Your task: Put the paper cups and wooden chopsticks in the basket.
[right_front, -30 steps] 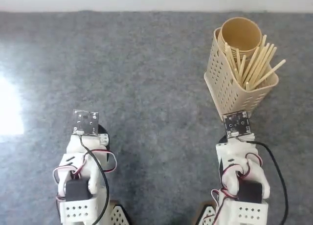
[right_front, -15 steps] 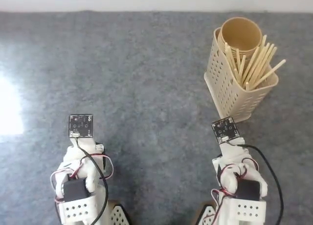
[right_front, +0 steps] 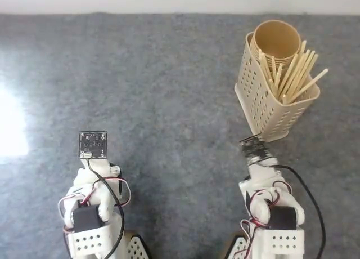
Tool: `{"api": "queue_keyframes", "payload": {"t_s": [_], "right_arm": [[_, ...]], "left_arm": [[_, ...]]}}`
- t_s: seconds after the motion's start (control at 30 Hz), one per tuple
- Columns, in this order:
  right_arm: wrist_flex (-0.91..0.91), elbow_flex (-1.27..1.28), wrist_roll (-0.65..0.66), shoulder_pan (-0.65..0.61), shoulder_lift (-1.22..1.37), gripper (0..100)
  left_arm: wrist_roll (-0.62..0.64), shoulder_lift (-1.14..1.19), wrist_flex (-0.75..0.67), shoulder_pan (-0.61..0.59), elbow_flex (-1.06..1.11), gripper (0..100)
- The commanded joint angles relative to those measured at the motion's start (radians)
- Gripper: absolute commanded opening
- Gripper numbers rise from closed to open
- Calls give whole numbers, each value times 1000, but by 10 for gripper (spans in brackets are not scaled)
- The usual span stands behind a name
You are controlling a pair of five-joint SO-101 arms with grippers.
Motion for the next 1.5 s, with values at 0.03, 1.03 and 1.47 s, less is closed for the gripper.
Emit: {"api": "queue_keyframes", "payload": {"t_s": [0.03,1.03,1.47], "right_arm": [[-30,-2,-203,148,-13,8],[13,15,-161,53,-13,8],[13,18,-163,53,-13,8]], "left_arm": [[-3,-14,3,0,-8,23],[-3,-14,3,97,-8,23],[-6,-14,3,98,-8,23]]}}
